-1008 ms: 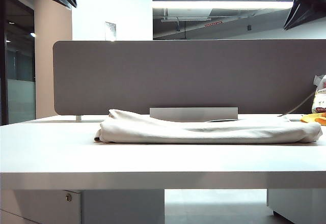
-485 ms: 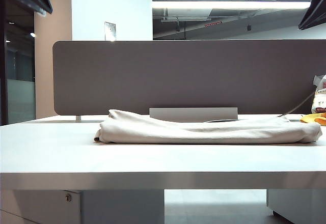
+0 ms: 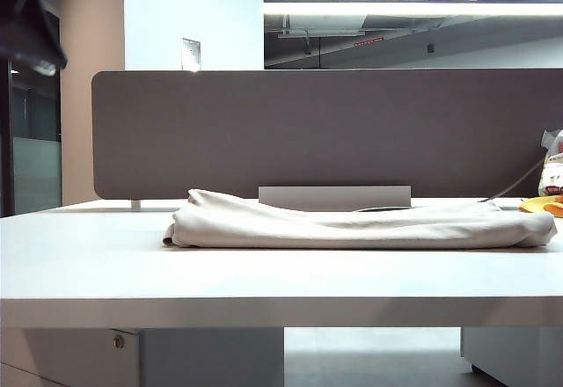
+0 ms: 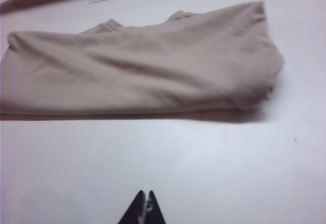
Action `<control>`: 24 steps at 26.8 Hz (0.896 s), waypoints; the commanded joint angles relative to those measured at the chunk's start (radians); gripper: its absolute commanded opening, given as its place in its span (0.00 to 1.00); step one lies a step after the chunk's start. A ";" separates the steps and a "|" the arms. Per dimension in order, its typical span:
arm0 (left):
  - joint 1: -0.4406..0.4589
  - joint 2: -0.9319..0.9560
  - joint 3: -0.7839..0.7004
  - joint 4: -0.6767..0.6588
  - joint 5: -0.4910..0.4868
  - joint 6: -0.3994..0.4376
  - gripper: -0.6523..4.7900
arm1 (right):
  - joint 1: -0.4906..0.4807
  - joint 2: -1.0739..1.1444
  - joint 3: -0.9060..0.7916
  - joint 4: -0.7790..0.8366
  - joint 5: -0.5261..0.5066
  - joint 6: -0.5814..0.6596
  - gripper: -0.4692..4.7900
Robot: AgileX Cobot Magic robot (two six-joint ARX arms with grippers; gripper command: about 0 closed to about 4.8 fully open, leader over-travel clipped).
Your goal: Fold the bottom side of the T-shirt horizontally towards the center, about one-third of the way, then fold the sleeve back towards the center, creating a straight line along the edge of the T-shirt, and finally fold the bottom of the T-shirt up towards the top, creating a neat rectangle.
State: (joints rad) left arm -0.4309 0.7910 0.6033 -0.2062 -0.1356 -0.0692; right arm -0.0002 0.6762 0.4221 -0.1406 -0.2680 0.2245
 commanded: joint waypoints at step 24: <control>-0.103 -0.290 -0.465 0.126 -0.159 -0.148 0.21 | 0.013 -0.662 -0.367 -0.177 0.109 0.005 0.08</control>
State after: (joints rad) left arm -0.5335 0.5018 0.1356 -0.1062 -0.2909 -0.2150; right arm 0.0082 0.0147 0.0563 -0.3229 -0.1596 0.2493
